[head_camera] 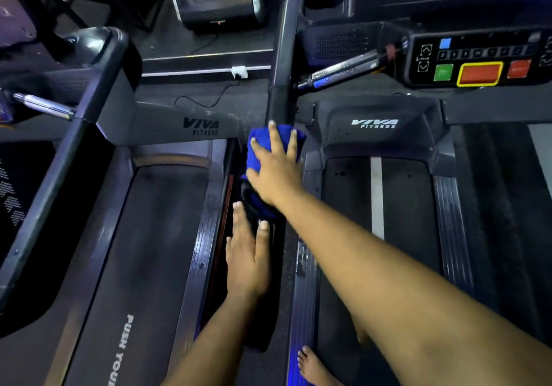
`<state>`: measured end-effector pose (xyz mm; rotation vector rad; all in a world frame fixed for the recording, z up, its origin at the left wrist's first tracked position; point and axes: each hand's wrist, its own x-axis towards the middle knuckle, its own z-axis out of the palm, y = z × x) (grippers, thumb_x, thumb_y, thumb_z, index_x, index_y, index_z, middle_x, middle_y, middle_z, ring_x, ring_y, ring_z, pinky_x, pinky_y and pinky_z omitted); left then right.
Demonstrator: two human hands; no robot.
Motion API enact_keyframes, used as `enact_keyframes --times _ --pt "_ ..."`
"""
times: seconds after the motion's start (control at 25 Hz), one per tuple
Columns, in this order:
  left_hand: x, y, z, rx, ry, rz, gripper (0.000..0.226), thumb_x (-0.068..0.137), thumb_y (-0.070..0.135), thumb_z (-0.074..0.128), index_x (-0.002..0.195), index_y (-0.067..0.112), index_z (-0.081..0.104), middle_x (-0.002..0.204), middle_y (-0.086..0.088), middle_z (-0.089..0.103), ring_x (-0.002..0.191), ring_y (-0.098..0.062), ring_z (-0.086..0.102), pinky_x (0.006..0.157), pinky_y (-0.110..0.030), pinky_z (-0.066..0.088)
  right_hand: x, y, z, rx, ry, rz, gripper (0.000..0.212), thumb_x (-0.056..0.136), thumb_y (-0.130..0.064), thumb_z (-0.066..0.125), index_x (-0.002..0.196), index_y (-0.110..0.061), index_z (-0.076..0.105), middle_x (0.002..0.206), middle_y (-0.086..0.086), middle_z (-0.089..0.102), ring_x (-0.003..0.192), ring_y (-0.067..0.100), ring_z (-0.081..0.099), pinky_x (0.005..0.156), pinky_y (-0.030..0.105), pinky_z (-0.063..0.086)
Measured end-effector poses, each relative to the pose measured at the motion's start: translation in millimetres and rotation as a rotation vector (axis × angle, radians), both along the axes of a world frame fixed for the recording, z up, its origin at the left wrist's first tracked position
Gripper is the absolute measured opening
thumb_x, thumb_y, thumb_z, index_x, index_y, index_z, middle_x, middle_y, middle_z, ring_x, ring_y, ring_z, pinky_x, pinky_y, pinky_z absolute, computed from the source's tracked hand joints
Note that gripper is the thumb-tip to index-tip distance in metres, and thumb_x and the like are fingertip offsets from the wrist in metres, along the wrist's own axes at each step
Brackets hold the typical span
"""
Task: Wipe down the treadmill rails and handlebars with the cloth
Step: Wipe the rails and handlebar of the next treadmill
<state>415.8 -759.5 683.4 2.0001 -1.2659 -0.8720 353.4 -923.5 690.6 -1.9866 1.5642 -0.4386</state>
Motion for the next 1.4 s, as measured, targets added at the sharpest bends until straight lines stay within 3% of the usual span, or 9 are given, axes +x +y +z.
enact_keyframes --times 0.16,0.36,0.6,0.72,0.84,0.96,1.08,1.28,1.4 --pt "-7.1 -32.5 9.5 0.029 -0.162 -0.128 0.080 0.092 0.069 0.017 0.158 0.029 0.001 0.165 0.015 0.000 0.151 0.000 0.001 0.122 -0.051 0.016 -6.7 -79.2 3.7 0.016 -0.057 -0.059 0.070 0.089 -0.039 0.060 0.152 -0.035 0.030 0.166 -0.002 -0.005 0.150 0.042 -0.004 0.116 0.060 0.025" --pt "-2.0 -35.8 4.0 -0.013 -0.105 -0.161 0.077 0.095 0.066 0.023 0.159 0.027 0.005 0.167 0.007 0.010 0.152 -0.009 0.013 0.119 -0.054 0.023 -17.8 10.0 -18.6 0.082 -0.495 -0.116 0.073 0.093 -0.021 0.058 0.156 -0.026 0.022 0.166 0.007 -0.007 0.153 0.031 0.001 0.124 0.046 0.010" --pt "-4.9 -34.8 4.7 0.007 -0.142 -0.175 0.073 0.097 0.065 0.017 0.158 0.027 0.002 0.166 0.014 0.000 0.152 -0.001 0.002 0.123 -0.053 0.015 -19.2 -111.6 -23.4 0.179 -0.828 -0.236 0.076 0.090 -0.024 0.061 0.155 -0.017 0.023 0.164 0.016 0.011 0.152 0.029 0.012 0.118 0.029 0.014" --pt "-6.1 -33.3 5.7 -0.010 -0.111 -0.163 0.075 0.097 0.066 0.018 0.158 0.025 0.004 0.167 0.013 0.003 0.152 -0.002 0.004 0.123 -0.053 0.016 -28.1 -52.6 -45.9 0.533 -0.996 -0.419 0.075 0.088 -0.036 0.056 0.153 -0.013 0.028 0.160 0.010 0.029 0.147 0.025 0.029 0.120 0.036 0.025" --pt "-4.7 -34.6 3.1 -0.028 -0.090 -0.137 0.076 0.097 0.066 0.021 0.158 0.023 0.008 0.167 0.009 0.009 0.152 -0.005 0.009 0.122 -0.054 0.018 -20.9 49.3 -45.3 0.518 -1.101 -0.442 0.067 0.095 -0.030 0.056 0.153 -0.014 0.028 0.150 -0.001 0.039 0.135 0.016 0.043 0.107 0.016 0.037" --pt "-3.3 -34.7 3.4 -0.027 -0.087 -0.138 0.074 0.098 0.059 0.023 0.158 0.018 0.010 0.166 0.009 0.009 0.152 -0.004 0.008 0.124 -0.047 0.015 -22.3 -12.9 -53.3 0.276 -0.929 -0.346 0.091 0.077 -0.058 0.068 0.153 -0.026 0.030 0.157 0.001 0.036 0.142 0.019 0.039 0.119 0.036 0.029" --pt "-6.8 -34.9 7.4 -0.014 -0.072 -0.155 0.071 0.098 0.051 0.025 0.158 0.017 0.010 0.165 0.011 0.007 0.151 0.001 0.006 0.124 -0.032 0.012 -15.0 -87.7 -70.7 0.457 -1.026 -0.432 0.081 0.082 -0.040 0.068 0.152 -0.028 0.029 0.151 0.003 0.041 0.134 0.022 0.044 0.120 0.040 0.027" --pt "-6.1 -33.9 9.0 -0.065 0.070 -0.119 0.069 0.096 0.046 0.027 0.156 0.017 0.008 0.165 0.007 0.007 0.151 0.000 0.007 0.123 -0.024 0.009 -24.2 73.3 -57.6 0.773 -1.145 -0.614 0.041 0.103 0.000 0.036 0.142 -0.011 0.043 0.125 0.005 0.050 0.105 0.011 0.046 0.074 0.005 0.048" --pt "-2.4 -31.6 7.9 -0.121 0.230 -0.068 0.066 0.095 0.044 0.029 0.153 0.021 0.008 0.164 0.008 0.008 0.152 -0.005 0.007 0.125 -0.032 0.009 -10.1 153.7 -24.2 0.635 -0.950 -0.617 0.034 0.094 -0.029 0.065 0.125 -0.032 0.053 0.139 0.005 0.050 0.098 0.004 0.062 0.095 0.019 0.050"
